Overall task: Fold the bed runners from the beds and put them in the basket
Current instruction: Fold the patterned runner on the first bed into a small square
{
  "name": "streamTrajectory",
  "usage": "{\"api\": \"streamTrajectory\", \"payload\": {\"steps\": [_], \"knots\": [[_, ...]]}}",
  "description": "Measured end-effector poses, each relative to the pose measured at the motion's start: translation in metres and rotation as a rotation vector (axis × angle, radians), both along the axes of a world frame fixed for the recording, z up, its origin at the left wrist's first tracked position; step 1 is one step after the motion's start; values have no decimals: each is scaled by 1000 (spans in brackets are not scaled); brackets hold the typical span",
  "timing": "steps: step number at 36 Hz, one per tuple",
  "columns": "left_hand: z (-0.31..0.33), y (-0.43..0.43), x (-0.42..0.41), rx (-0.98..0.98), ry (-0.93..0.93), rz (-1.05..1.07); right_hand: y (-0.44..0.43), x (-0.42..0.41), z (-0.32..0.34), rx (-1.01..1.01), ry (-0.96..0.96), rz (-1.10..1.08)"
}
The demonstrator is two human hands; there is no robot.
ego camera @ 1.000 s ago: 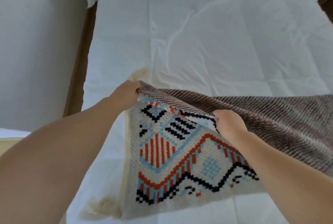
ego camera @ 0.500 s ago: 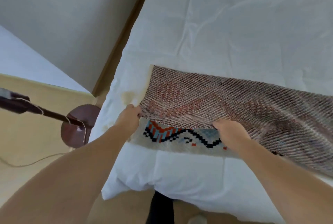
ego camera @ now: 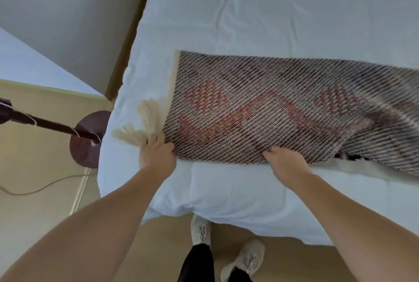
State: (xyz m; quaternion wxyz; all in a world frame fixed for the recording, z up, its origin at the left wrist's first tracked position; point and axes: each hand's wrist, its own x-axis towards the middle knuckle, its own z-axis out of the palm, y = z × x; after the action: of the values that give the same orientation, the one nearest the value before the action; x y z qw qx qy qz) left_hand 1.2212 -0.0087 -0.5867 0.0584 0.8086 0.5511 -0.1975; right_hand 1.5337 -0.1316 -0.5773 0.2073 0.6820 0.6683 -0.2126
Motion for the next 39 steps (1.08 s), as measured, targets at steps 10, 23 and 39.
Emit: {"api": "streamTrajectory", "payload": {"steps": [10, 23, 39], "knots": [[-1, -31, 74, -120, -117, -401, -27, -5, -9, 113, 93, -129], [2, -108, 284, -144, -457, -572, -120, 186, 1, 374, -205, -418], [-8, -155, 326, -134, -176, -390, -184, 287, -5, 173, -86, -95]]}}
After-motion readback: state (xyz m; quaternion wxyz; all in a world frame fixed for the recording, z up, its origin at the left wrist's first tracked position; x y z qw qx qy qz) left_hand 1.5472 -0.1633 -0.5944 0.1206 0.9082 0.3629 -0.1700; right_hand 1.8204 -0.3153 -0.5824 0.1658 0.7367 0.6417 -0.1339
